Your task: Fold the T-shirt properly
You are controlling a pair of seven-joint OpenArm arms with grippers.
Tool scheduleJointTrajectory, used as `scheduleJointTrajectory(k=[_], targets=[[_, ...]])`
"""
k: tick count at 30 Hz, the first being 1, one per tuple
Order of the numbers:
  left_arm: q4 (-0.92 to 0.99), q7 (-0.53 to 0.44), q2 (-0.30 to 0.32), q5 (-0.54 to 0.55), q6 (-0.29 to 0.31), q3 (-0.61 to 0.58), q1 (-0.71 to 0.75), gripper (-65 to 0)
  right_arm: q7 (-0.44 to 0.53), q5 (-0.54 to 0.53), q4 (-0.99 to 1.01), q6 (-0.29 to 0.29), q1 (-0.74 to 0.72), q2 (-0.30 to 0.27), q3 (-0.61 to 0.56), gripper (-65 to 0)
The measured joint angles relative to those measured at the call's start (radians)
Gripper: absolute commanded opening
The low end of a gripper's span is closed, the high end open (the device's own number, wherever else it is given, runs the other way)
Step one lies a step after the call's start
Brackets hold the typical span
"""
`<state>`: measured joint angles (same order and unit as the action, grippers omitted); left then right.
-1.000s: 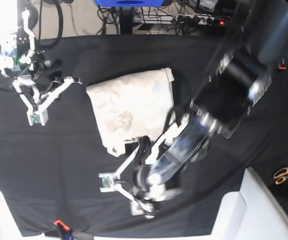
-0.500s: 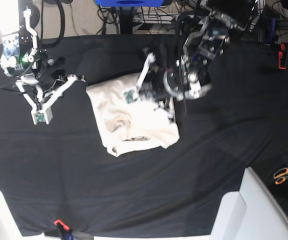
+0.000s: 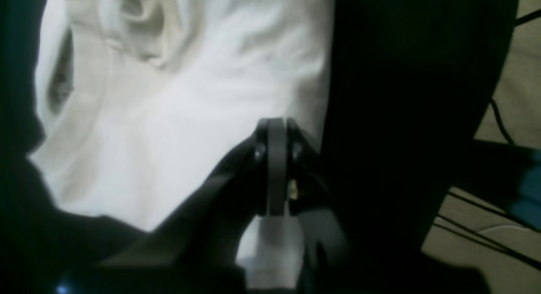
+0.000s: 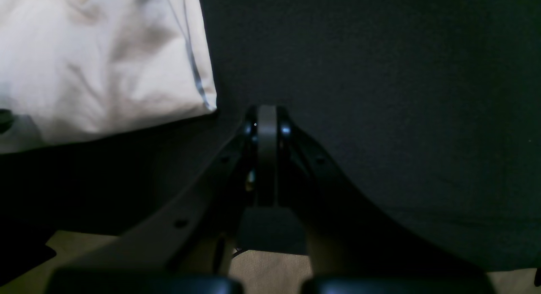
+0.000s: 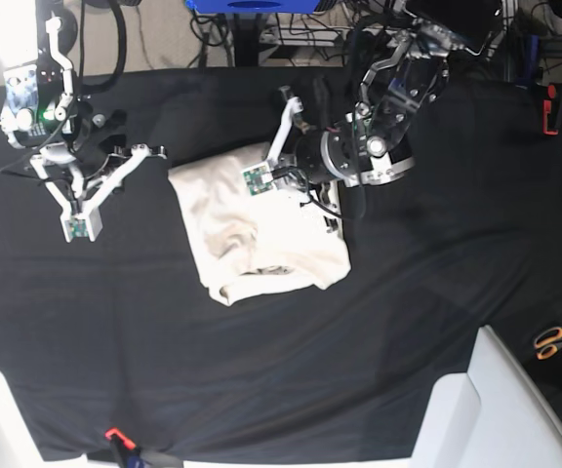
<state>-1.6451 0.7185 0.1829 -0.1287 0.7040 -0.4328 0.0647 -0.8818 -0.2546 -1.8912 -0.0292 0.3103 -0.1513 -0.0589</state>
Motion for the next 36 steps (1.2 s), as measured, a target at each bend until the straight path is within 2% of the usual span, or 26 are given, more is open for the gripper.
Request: scheduleJointTrajectory(k=[2,6,15,19,26,33,36], targets=[[0.034,0.003,0.004,0.002,0.000,0.000,-0.018,-65.0,0.000,0.000,0.000,0.000,0.000,0.000,0.000,-64.8],[0.051,0.003,0.008,-0.002,-0.045,0.006,-0.031,-65.0,0.000,0.000,0.000,0.000,0.000,0.000,0.000,-64.8],[0.052,-0.002,0.060,-0.005,-0.046,-0.001,0.002,-65.0,0.000,-0.001,0.026,0.000,0.000,0.001,0.000,-64.8],[0.066,-0.006,0.104,-0.001,-0.045,0.001,0.044,-65.0,0.000,0.000,0.027,0.000,0.000,0.000,0.000,-64.8],[0.108,-0.031,0.115,0.015,-0.045,0.011,0.042,-65.0,0.000,0.000,0.027,0.000,-0.002,0.000,0.000,-64.8],[-0.089,0.032,0.132,0.009,-0.044,0.024,0.054,-65.0,0.000,0.000,0.027,0.000,-0.005,0.001,-0.008,-64.8],[-0.183,0.083,0.145,0.001,-0.043,0.151,0.110,-65.0,0.004,-0.001,0.027,0.001,-0.020,0.000,-0.011,-64.8]])
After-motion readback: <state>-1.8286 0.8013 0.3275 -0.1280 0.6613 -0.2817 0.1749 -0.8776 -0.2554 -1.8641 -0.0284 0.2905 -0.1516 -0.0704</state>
